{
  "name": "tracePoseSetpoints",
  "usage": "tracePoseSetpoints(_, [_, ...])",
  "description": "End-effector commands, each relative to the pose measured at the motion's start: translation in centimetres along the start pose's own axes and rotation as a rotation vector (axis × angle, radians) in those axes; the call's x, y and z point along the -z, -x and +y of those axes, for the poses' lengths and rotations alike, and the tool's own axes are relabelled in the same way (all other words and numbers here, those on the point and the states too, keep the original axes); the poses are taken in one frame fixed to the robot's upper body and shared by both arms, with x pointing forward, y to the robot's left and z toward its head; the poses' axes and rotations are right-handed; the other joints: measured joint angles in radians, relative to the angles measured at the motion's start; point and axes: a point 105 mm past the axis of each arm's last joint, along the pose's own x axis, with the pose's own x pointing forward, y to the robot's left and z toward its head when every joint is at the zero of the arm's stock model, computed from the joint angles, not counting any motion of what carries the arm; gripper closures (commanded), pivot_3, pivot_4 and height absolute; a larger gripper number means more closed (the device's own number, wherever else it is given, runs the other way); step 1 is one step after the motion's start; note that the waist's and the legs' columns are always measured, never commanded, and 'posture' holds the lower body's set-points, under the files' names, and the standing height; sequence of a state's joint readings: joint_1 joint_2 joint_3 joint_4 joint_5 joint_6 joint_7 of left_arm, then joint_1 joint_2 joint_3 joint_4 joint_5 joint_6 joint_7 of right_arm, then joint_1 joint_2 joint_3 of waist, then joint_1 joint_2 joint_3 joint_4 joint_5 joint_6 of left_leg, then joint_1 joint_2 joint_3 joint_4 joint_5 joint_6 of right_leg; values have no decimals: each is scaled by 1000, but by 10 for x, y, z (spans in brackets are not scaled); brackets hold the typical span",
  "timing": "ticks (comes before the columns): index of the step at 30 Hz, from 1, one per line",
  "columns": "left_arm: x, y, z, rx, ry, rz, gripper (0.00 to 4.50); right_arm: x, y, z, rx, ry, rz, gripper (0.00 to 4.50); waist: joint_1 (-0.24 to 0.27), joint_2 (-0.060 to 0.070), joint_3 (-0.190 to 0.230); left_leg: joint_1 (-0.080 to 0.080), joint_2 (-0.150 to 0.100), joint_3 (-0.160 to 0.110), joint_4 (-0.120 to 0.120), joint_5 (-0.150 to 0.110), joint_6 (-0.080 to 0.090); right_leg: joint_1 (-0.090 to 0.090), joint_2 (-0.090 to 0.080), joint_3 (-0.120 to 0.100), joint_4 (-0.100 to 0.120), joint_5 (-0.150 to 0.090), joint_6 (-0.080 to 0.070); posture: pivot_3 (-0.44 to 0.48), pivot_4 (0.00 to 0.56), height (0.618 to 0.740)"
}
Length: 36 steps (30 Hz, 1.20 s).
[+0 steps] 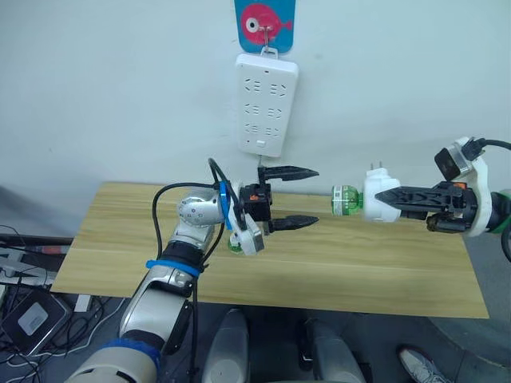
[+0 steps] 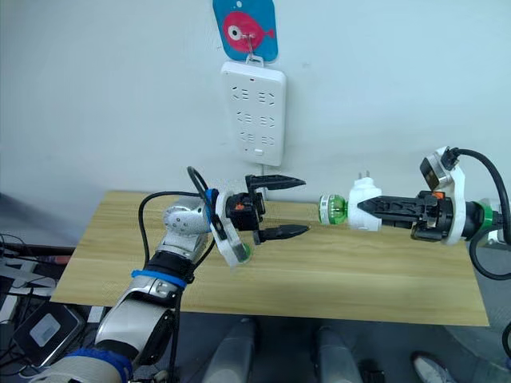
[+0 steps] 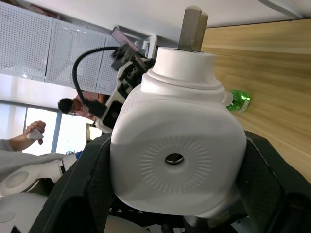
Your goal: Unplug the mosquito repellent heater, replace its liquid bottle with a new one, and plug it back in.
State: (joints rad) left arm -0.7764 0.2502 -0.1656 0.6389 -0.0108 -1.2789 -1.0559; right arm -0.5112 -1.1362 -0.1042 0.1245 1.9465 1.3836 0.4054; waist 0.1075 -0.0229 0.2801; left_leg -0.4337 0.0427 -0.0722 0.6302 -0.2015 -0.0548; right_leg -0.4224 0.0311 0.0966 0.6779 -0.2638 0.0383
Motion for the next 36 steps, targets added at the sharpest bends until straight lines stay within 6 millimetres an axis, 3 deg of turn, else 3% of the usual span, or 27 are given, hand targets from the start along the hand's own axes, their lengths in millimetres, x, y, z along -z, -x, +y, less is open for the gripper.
tracePoseSetpoints(1, [-5,-7,5,-42,-101,-45,34,-4,0,15,-43,49,0,1436,2,0,0,0,0,0,0,0,0,0,0,0,0,0,0,221,258,740])
tracePoseSetpoints(18, [-7,-33,10,-82,-175,-112,34,1,-13,23,-109,78,32,1436,0,0,0,0,0,-1,0,0,0,0,1,-1,2,0,0,205,262,740])
tracePoseSetpoints(21, [-9,-32,9,-82,-186,-128,599,1,-13,22,-109,73,27,1436,-1,0,0,0,0,-1,0,0,0,0,1,-1,2,0,0,206,264,740])
tracePoseSetpoints(26, [-12,-29,8,-81,-194,-149,2128,-1,-12,20,-106,67,20,1436,-2,0,0,1,0,-1,0,0,0,0,1,-1,2,0,0,206,264,740])
tracePoseSetpoints(30, [-12,-29,7,-83,-170,-155,2233,-1,-12,20,-105,67,20,1436,-2,0,0,1,0,-1,0,0,0,0,1,-1,2,0,0,206,266,740])
tracePoseSetpoints(33, [-8,-32,4,-124,-20,-126,2233,-1,-12,20,-103,66,23,1436,-2,0,0,1,0,-1,0,0,0,0,1,-1,3,0,0,208,266,740])
tracePoseSetpoints(36, [-3,-35,10,-143,559,-89,2233,1,-10,23,-101,73,43,1436,-14,0,0,1,1,-2,0,0,0,0,0,-1,3,0,0,205,270,740])
